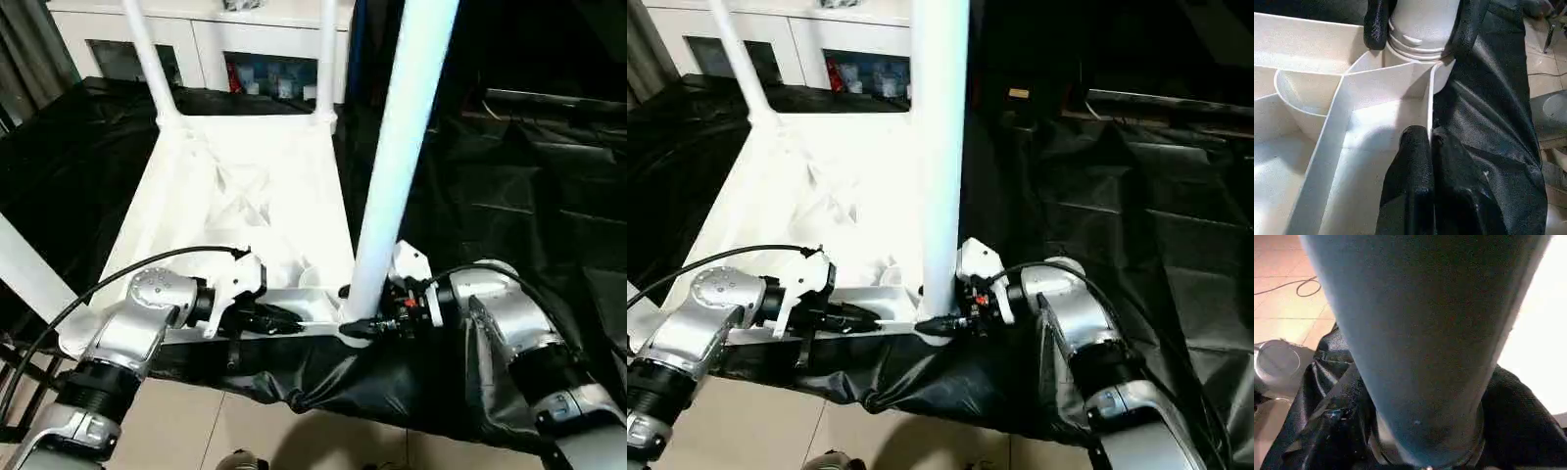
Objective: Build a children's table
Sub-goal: Rotate leg to tighten
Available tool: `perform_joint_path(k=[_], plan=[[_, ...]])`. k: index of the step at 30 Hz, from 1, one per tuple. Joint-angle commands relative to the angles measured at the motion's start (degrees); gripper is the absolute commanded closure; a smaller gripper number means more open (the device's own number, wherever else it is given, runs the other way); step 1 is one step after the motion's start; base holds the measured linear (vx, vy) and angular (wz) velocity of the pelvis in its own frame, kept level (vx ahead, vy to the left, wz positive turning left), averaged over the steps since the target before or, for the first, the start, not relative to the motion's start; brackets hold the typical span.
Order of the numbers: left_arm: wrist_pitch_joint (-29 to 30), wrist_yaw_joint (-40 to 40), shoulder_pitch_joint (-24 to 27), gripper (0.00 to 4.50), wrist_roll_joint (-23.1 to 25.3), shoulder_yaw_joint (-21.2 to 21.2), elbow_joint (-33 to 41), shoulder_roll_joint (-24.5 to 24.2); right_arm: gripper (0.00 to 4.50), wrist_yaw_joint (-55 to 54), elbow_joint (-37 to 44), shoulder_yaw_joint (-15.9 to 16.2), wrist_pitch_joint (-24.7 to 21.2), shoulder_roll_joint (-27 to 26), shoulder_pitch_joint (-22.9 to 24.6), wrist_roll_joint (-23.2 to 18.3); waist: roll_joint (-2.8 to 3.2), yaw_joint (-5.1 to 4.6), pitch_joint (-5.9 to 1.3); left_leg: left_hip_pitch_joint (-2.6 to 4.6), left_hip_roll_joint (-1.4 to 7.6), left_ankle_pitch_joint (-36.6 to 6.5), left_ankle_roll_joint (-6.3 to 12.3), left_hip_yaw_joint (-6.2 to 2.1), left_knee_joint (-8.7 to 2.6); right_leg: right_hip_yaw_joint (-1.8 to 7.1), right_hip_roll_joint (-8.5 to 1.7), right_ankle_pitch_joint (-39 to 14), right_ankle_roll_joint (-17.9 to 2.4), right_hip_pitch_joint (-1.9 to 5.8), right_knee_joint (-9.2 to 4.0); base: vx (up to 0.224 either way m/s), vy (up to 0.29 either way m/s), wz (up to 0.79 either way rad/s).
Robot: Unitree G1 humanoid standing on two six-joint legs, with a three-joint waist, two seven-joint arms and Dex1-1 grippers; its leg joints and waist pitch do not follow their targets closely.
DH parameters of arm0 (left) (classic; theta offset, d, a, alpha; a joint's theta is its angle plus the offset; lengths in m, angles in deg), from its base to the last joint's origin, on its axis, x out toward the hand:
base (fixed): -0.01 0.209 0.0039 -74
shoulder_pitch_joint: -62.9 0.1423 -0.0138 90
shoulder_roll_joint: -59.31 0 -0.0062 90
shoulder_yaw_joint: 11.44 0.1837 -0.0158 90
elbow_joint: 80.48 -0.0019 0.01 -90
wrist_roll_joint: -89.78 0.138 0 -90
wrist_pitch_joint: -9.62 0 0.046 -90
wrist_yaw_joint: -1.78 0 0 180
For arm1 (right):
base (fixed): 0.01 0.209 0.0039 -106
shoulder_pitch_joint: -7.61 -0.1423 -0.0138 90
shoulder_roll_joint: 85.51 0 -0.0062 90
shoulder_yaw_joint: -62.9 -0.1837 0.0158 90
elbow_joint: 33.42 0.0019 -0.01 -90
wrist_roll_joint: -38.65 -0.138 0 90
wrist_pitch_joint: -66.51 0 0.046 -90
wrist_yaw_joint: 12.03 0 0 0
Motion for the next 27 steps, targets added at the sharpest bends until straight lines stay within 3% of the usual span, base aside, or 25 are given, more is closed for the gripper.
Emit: perform_joint_path(k=[1,4,5,8,13,16,20,23,25,26,27], plan=[[0.19,-2.30,-0.99,4.50,-1.39,-0.81,2.48,1.16,1.85,4.30,2.29,3.74,-0.54,-1.03,1.20,-1.12,-0.13,-0.23,-3.54,0.99,2.65,-13.75,2.11,-1.03,-4.18,2.35,-3.56,-12.78,-14.16,2.70,-4.00,0.000,0.000,0.00],[0.16,-2.99,-0.95,4.50,-1.31,-1.01,2.34,1.51,1.87,3.69,2.32,3.56,-0.53,-1.26,1.41,-1.15,-0.11,-0.19,-3.67,1.04,2.68,-13.25,1.99,-1.04,-4.14,2.34,-3.53,-11.77,-14.21,2.72,-3.89,0.000,0.000,0.00],[0.01,-4.27,-1.05,4.50,-1.28,-1.14,2.14,2.16,1.87,2.18,2.57,2.98,-0.62,-1.80,1.76,-1.23,0.15,-0.15,-3.71,1.04,2.68,-13.12,1.98,-1.07,-4.11,2.33,-3.54,-11.41,-14.32,2.71,-3.84,0.000,0.000,0.00],[0.11,-8.73,-1.99,4.50,-0.93,-2.04,1.06,4.47,1.88,-5.39,1.27,0.34,-0.47,-4.49,1.55,-0.80,0.15,-0.20,-3.67,0.99,2.63,-13.53,1.83,-1.03,-4.14,2.31,-3.47,-11.14,-14.46,2.74,-3.92,0.000,0.000,0.00],[0.46,-16.44,-4.00,4.50,1.25,-2.75,-1.35,7.98,1.89,-20.58,-3.72,-2.95,2.03,-9.38,0.16,1.83,-0.10,-1.37,-3.32,1.15,2.26,-17.25,-0.71,-1.52,-4.56,2.33,-3.83,-20.42,-11.45,2.62,-4.94,0.000,0.000,0.00],[1.07,-22.04,-5.36,4.50,2.25,-3.10,-2.99,11.43,1.89,-33.05,-7.58,-5.10,1.43,-13.71,-1.16,3.30,-0.05,-2.26,-3.36,1.07,2.05,-17.41,-0.75,-1.56,-4.47,2.35,-3.69,-21.21,-10.96,2.55,-5.10,0.000,0.000,0.00],[1.17,-28.84,-6.48,4.50,4.42,-2.40,-4.46,15.55,1.89,-48.79,-12.21,-8.51,0.43,-19.39,-3.51,4.32,0.12,-3.17,-3.37,1.00,2.03,-16.73,-0.93,-1.57,-4.51,2.33,-3.55,-19.73,-11.14,2.39,-5.12,0.000,0.000,0.00],[1.61,-32.20,-6.73,4.50,5.55,-1.62,-4.72,18.60,1.89,-58.95,-15.55,-11.25,-0.52,-23.68,-5.57,4.28,0.43,-3.30,-3.65,0.92,1.98,-15.46,-0.69,-1.55,-4.42,2.34,-3.55,-17.28,-11.60,2.52,-4.85,0.000,0.000,0.00],[1.57,-32.39,-6.69,4.50,5.91,-1.13,-4.67,19.24,1.89,-59.80,-15.78,-11.39,0.20,-24.80,-5.84,4.09,0.26,-3.19,-3.87,0.82,1.92,-14.24,0.34,-1.35,-4.22,2.33,-3.43,-13.99,-11.99,2.70,-4.66,0.000,0.000,0.00],[1.28,-32.39,-6.64,4.50,6.29,-0.69,-4.71,19.50,1.33,-60.40,-15.73,-10.19,1.82,-25.05,-5.85,5.59,0.28,-3.15,-3.98,0.73,1.91,-13.03,0.94,-1.28,-4.15,2.32,-3.39,-11.26,-12.53,2.81,-4.37,0.000,0.000,0.00],[1.00,-32.01,-6.48,4.50,6.51,-0.34,-4.58,19.40,1.33,-59.94,-15.61,-9.51,2.78,-25.03,-5.71,6.21,0.31,-3.13,-4.01,0.68,1.91,-12.37,1.22,-1.25,-4.12,2.33,-3.38,-9.95,-12.86,2.87,-4.24,0.000,0.000,0.00]])
